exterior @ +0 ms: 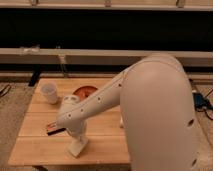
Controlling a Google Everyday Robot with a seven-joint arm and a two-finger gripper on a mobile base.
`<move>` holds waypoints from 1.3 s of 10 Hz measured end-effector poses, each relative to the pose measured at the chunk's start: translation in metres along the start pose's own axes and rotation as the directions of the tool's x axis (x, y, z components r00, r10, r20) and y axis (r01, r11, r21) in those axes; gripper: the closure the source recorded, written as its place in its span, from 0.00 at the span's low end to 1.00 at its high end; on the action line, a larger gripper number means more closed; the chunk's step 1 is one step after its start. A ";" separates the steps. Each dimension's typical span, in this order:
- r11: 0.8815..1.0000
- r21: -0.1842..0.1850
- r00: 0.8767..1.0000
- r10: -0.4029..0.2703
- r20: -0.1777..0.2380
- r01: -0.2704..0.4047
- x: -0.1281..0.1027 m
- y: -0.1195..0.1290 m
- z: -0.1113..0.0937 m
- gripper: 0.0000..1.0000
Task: Wipe the white sponge on the table
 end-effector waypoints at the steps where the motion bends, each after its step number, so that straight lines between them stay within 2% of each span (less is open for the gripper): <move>1: 0.999 0.007 0.999 0.037 -0.023 -0.037 0.014 -0.017 0.007 1.00; 4: 0.989 0.035 0.988 0.146 -0.057 -0.144 0.035 -0.068 0.015 1.00; 5: 0.977 0.054 0.976 0.209 -0.065 -0.206 0.044 -0.095 0.016 1.00; 8: 0.949 0.079 0.948 0.311 -0.068 -0.306 0.051 -0.133 0.019 1.00; 10: 0.945 0.078 0.944 0.324 -0.062 -0.319 0.044 -0.136 0.020 0.98; 13: 0.948 0.064 0.948 0.316 -0.045 -0.313 0.008 -0.123 0.020 0.73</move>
